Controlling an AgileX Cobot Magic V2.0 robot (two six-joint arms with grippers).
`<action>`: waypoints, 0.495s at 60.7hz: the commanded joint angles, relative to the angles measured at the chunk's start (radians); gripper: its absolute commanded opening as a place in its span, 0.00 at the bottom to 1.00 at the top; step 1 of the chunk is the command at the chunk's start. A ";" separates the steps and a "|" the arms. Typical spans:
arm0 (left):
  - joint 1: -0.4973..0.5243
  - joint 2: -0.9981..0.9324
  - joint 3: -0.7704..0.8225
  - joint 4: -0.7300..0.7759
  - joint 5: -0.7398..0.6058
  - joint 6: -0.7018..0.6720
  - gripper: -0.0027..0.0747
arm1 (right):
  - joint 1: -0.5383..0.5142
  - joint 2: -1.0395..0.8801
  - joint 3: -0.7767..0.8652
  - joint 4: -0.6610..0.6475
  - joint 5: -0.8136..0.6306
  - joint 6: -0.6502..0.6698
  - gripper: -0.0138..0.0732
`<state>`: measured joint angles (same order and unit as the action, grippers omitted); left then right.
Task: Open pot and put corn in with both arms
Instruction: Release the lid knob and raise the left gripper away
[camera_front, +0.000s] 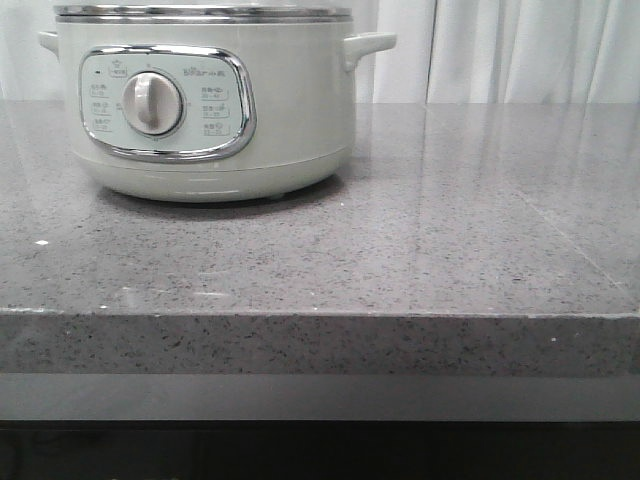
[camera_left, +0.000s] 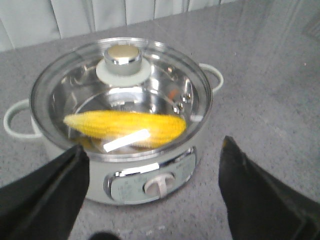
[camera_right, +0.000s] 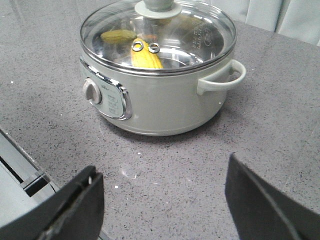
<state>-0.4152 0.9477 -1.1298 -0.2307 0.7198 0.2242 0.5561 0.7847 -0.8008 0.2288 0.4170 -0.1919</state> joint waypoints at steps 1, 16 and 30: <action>-0.002 -0.086 0.054 -0.010 -0.069 -0.015 0.73 | -0.002 -0.008 -0.024 0.002 -0.077 -0.009 0.77; -0.002 -0.224 0.216 -0.010 -0.079 -0.015 0.72 | -0.002 -0.008 -0.024 0.002 -0.077 -0.009 0.77; -0.002 -0.232 0.236 -0.010 -0.076 -0.015 0.72 | -0.002 -0.008 -0.024 0.002 -0.078 -0.009 0.77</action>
<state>-0.4152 0.7192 -0.8650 -0.2285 0.7198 0.2206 0.5561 0.7847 -0.8008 0.2288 0.4170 -0.1919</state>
